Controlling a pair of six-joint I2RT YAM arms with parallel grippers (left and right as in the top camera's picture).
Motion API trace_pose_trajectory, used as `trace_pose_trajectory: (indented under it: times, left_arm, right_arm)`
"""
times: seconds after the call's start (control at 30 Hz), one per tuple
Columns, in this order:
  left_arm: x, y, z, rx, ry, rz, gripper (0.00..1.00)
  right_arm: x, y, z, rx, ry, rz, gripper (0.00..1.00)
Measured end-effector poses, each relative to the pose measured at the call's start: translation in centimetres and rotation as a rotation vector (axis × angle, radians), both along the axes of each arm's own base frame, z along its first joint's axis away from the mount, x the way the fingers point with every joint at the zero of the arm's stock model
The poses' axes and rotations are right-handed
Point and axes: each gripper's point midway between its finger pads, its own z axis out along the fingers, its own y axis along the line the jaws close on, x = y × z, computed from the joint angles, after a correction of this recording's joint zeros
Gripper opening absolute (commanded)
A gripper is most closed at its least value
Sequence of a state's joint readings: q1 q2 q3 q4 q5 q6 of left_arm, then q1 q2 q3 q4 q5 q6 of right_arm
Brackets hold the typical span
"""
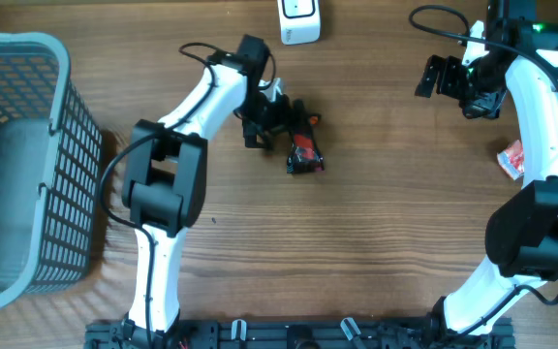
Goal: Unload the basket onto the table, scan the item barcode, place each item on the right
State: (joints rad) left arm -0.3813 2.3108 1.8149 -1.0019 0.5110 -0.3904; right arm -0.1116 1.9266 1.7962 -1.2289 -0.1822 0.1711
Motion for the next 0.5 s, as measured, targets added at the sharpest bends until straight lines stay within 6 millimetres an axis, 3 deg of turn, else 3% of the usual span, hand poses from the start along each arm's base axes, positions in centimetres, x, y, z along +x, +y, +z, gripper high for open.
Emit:
trace_pose_trajectory:
  times: [0.33, 0.5]
  left_arm:
    - [-1.9, -2.9, -0.7, 0.346, -0.164, 0.018, 1.0]
    - [-2.1, -2.6, -0.8, 0.44, -0.202, 0.053, 1.0]
  right_arm:
    - [0.0, 0.0, 0.0, 0.0, -0.002, 0.0, 1.0]
    - [-0.1, 0.0, 0.0, 0.001, 0.005, 0.0, 1.0]
